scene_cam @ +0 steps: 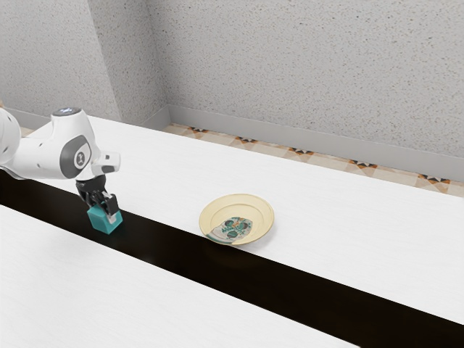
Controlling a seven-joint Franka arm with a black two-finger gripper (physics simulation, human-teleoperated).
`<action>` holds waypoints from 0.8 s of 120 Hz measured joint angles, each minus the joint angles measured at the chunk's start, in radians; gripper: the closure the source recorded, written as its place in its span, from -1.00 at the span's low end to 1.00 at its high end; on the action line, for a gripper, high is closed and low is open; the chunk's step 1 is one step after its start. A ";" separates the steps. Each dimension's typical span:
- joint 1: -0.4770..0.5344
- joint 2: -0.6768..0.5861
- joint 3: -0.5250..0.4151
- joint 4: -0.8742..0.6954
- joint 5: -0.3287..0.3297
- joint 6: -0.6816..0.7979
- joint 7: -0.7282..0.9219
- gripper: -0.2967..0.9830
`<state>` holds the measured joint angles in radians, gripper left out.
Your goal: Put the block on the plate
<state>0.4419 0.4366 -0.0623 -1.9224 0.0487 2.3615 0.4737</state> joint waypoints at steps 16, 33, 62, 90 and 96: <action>0.000 -0.010 -0.001 0.001 0.002 -0.002 -0.009 -0.13; -0.010 -0.052 -0.009 0.000 0.002 -0.020 -0.017 -0.09; -0.173 -0.132 -0.022 0.013 -0.029 -0.048 -0.028 -0.07; -0.425 -0.082 0.030 0.138 -0.072 -0.058 -0.037 -0.06; -0.462 -0.040 0.031 0.192 -0.080 -0.063 -0.039 -0.06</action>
<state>-0.0200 0.3970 -0.0312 -1.7304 -0.0312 2.2988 0.4348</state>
